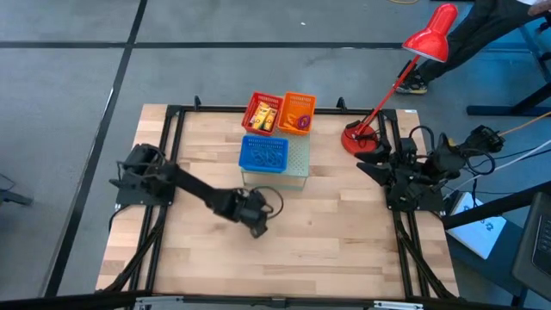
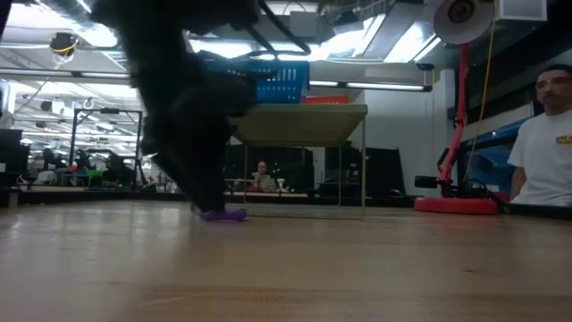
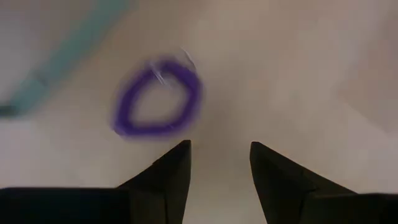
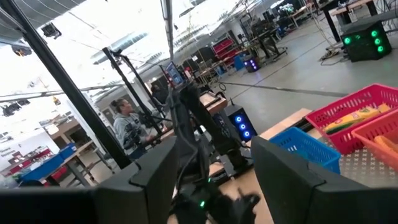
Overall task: Pick & Place Office Desk Supplies
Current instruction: Put the violet spring keychain into the orange basket on the shelf
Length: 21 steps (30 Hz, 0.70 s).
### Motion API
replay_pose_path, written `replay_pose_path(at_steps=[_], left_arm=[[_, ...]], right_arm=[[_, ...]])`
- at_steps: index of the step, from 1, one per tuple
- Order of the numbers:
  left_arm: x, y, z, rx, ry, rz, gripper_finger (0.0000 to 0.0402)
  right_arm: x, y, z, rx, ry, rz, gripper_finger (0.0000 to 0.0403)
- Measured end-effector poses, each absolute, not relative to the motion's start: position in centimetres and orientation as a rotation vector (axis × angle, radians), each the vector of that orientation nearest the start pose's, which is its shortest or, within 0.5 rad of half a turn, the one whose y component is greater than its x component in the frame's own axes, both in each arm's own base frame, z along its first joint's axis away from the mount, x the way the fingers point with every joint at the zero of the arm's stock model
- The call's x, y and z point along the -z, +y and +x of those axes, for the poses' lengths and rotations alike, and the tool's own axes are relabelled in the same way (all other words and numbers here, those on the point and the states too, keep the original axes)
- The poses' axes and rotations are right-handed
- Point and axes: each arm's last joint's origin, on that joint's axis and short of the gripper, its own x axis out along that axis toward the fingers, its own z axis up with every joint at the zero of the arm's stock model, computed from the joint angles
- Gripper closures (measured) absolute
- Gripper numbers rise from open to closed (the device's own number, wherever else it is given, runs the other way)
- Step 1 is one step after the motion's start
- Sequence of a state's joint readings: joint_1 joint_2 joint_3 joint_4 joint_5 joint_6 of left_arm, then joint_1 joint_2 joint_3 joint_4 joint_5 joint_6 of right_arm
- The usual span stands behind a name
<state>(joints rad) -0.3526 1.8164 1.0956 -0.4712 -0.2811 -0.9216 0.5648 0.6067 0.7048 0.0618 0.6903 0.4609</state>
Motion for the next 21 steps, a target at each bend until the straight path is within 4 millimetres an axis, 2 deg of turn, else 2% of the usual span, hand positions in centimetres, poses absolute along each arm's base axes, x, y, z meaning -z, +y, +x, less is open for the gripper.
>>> replay_pose_path(at_steps=[8, 12, 16, 21], left_arm=[[-17.0, -8.3, 33.7, -0.599, 1.020, -0.463, 0.0240], [-16.9, -8.3, 33.6, -0.631, 1.017, -0.522, 0.0240], [-17.1, -10.3, 33.5, -0.606, 0.960, -0.573, 0.0243], [-18.9, -16.6, 33.7, -0.337, 0.720, -0.619, 0.0251]], right_arm=[[-34.8, 5.8, 12.6, 0.099, -0.130, 0.537, 0.0197], [-34.8, 5.8, 12.6, 0.098, -0.127, 0.536, 0.0197], [-34.8, 6.0, 12.7, 0.047, -0.122, 0.576, 0.0197], [-34.5, 7.0, 13.4, -0.136, -0.050, 0.653, 0.0197]])
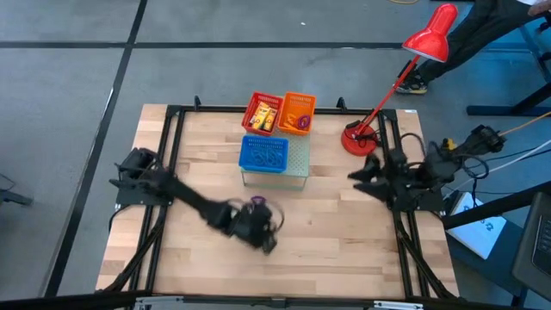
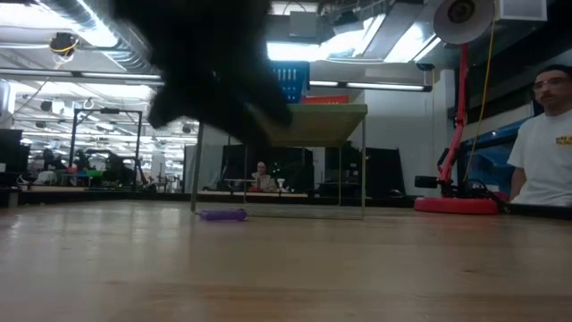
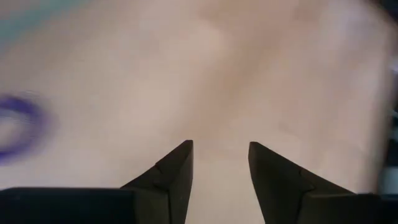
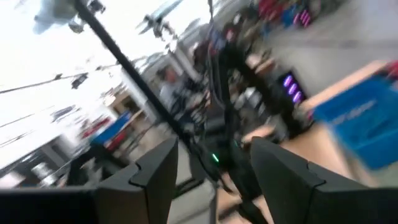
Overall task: Pick & Place Office Desk Supplies
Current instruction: Put the violet spring keychain into the orange basket on the shelf
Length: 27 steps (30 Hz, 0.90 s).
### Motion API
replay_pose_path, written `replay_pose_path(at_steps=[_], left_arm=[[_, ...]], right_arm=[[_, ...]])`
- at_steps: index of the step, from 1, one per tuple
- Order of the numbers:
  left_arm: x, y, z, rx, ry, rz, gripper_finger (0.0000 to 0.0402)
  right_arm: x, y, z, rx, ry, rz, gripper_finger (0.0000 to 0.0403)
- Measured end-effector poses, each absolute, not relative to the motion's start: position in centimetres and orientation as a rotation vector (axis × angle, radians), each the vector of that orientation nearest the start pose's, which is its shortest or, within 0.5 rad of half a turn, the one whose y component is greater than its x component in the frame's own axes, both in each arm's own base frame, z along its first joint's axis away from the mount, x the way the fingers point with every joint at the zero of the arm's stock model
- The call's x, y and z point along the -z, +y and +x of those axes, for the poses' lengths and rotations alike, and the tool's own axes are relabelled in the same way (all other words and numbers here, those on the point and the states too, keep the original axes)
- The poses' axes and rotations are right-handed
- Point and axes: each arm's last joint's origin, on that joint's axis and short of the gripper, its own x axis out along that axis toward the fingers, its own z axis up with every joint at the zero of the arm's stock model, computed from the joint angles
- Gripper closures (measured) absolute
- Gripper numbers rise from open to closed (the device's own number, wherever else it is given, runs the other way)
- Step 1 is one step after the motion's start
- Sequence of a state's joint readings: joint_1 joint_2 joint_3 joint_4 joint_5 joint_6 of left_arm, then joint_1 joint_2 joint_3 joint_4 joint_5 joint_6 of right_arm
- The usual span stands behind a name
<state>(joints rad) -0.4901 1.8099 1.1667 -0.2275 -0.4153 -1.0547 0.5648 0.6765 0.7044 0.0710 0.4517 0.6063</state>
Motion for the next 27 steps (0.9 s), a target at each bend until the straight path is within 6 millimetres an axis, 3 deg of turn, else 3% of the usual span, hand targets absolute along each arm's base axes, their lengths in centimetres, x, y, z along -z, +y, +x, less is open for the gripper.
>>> replay_pose_path(at_steps=[4, 8, 12, 16, 21, 27], left_arm=[[-19.4, -20.8, 31.8, -0.217, 0.683, -0.601, 0.0253], [-19.5, -23.3, 29.5, -0.223, 0.763, -0.607, 0.0254], [-19.5, -25.1, 27.8, -0.264, 0.735, -0.711, 0.0254], [-19.5, -26.1, 26.7, -0.303, 0.681, -0.752, 0.0254], [-19.5, -26.5, 26.2, -0.300, 0.659, -0.724, 0.0254], [-19.6, -27.2, 25.5, -0.254, 0.662, -0.648, 0.0254]], right_arm=[[-32.9, 8.7, 15.6, -0.207, 0.086, 0.665, 0.0197], [-30.2, 9.7, 18.7, -0.149, 0.221, 0.625, 0.0197], [-27.1, 10.2, 22.0, -0.103, 0.383, 0.574, 0.0197], [-25.5, 11.5, 26.0, -0.137, 0.550, 0.495, 0.0197], [-25.2, 14.2, 31.8, -0.140, 0.651, 0.354, 0.0197], [-24.3, 16.0, 36.9, 0.053, 0.865, 0.123, 0.0197]])
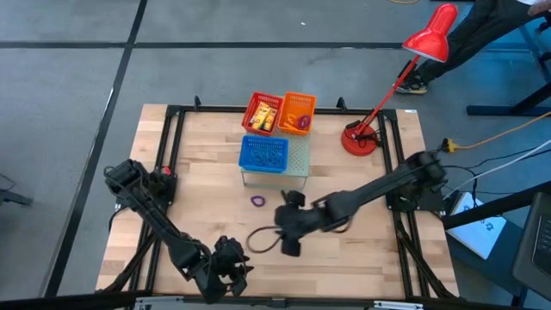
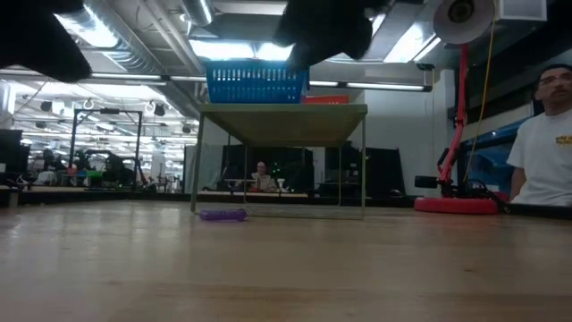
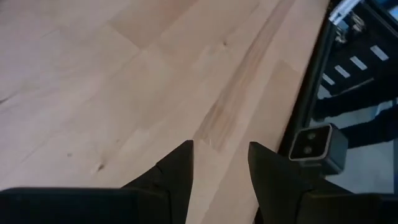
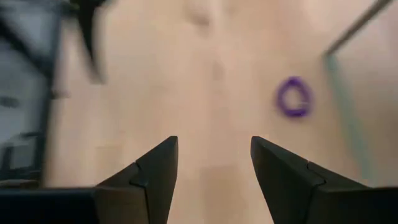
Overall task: Pick & Place Office Desk Supplies
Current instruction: Put the violet spring keychain into the orange basket on the shelf
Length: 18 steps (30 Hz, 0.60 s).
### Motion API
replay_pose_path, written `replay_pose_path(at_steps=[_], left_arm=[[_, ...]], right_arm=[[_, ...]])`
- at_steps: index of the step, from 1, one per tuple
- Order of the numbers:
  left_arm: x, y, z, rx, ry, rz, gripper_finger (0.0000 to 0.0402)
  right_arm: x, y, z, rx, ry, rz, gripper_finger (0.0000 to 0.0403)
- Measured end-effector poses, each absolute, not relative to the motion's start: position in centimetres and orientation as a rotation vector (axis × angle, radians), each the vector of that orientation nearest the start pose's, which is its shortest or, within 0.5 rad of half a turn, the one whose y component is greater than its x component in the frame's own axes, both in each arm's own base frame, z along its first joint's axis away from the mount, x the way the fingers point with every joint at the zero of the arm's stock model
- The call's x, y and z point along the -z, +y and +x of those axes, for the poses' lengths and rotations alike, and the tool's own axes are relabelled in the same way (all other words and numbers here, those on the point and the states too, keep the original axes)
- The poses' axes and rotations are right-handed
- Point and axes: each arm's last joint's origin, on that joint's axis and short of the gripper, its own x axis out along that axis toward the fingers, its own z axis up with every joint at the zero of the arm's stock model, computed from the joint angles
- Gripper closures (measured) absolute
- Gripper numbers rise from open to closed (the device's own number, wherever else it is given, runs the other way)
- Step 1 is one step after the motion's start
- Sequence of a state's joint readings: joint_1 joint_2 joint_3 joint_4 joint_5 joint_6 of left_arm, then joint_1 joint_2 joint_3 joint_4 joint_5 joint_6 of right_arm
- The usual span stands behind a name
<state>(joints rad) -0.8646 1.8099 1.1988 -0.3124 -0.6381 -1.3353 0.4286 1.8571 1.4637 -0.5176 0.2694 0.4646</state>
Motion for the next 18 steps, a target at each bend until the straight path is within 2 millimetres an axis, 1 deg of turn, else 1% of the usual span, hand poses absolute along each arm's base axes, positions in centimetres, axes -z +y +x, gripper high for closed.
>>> replay_pose_path(at_steps=[3, 6, 10, 12, 16, 18], left_arm=[[-19.6, -27.7, 25.0, -0.245, 0.644, -0.625, 0.0254], [-19.7, -28.2, 24.3, -0.241, 0.610, -0.587, 0.0254], [-19.7, -28.7, 23.6, -0.223, 0.613, -0.561, 0.0254], [-19.7, -29.0, 23.2, -0.220, 0.600, -0.555, 0.0254], [-19.8, -29.5, 22.5, -0.231, 0.553, -0.549, 0.0254], [-19.9, -29.6, 22.3, -0.236, 0.534, -0.545, 0.0254]], right_arm=[[-24.4, 16.3, 38.9, 0.167, 0.952, -0.015, 0.0197], [-24.4, 16.5, 41.3, 0.154, 1.002, -0.124, 0.0197], [-25.5, 17.2, 44.6, 0.044, 0.944, -0.152, 0.0197], [-25.6, 17.4, 46.0, 0.010, 0.925, -0.166, 0.0197], [-25.0, 16.5, 48.2, -0.001, 0.937, -0.127, 0.0197], [-24.4, 15.9, 48.8, 0.016, 0.963, -0.118, 0.0197]])
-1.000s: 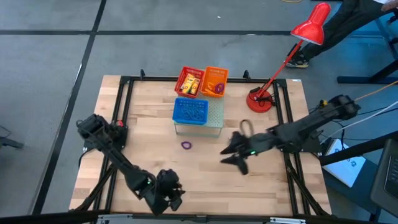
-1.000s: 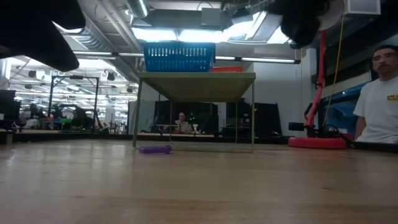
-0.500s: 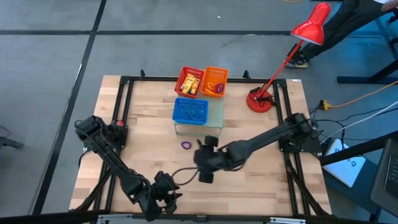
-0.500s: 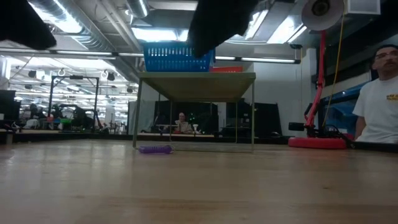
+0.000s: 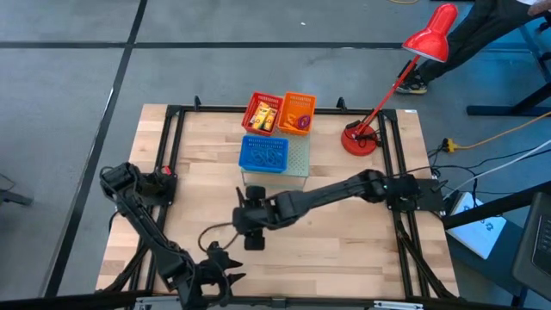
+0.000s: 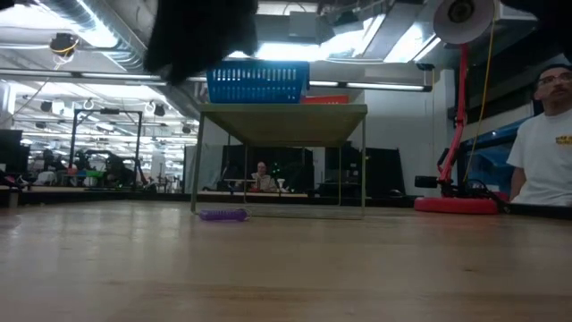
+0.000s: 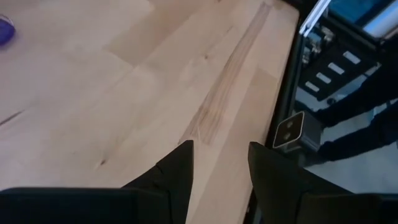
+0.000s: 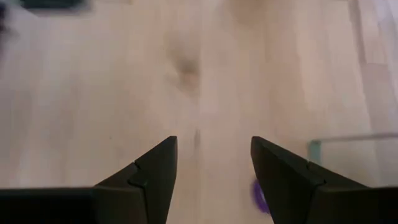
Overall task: Pick & Place Office Desk Supplies
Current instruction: Put the violet spring keychain into the orange basket on the shelf
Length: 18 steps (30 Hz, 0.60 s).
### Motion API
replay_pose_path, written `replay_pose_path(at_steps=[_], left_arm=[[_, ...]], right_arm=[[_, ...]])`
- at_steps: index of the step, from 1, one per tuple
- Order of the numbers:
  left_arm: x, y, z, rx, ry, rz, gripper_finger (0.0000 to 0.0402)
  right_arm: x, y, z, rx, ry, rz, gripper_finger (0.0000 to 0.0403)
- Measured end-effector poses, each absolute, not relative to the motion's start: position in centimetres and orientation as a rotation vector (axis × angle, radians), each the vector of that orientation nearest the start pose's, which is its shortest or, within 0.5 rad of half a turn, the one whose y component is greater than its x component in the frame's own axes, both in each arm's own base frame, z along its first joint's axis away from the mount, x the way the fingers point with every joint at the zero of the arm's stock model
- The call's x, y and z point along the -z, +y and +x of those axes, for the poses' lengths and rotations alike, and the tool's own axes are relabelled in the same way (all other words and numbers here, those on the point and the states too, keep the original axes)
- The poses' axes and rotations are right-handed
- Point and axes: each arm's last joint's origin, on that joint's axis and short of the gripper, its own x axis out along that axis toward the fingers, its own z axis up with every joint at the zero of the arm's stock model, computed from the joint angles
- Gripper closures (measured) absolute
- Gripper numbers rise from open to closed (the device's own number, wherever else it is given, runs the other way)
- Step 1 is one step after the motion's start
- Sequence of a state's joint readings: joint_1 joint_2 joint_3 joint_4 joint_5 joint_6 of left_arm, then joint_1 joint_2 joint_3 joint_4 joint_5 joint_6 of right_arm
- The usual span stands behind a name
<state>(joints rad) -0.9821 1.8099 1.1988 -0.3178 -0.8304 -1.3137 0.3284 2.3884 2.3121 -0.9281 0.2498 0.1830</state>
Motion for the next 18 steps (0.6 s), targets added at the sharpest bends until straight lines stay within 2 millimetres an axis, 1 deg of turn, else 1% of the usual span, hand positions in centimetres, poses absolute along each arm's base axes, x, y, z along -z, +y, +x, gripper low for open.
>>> replay_pose_path(at_steps=[3, 5, 9, 14, 18], left_arm=[[-19.9, -29.7, 22.1, -0.248, 0.505, -0.548, 0.0254], [-20.0, -29.7, 22.0, -0.257, 0.489, -0.553, 0.0254], [-20.0, -29.7, 22.0, -0.266, 0.475, -0.555, 0.0254], [-20.0, -29.4, 22.3, -0.280, 0.466, -0.557, 0.0254], [-20.0, -29.3, 22.5, -0.301, 0.441, -0.573, 0.0254]], right_arm=[[-23.1, 15.0, 49.1, 0.053, 1.030, -0.112, 0.0197], [-22.7, 14.3, 49.0, 0.073, 1.077, -0.095, 0.0197], [-22.0, 13.0, 49.3, 0.104, 1.110, -0.092, 0.0197], [-20.9, 12.7, 49.6, 0.104, 1.140, -0.069, 0.0197], [-19.4, 12.5, 49.8, 0.152, 1.169, -0.058, 0.0197]])
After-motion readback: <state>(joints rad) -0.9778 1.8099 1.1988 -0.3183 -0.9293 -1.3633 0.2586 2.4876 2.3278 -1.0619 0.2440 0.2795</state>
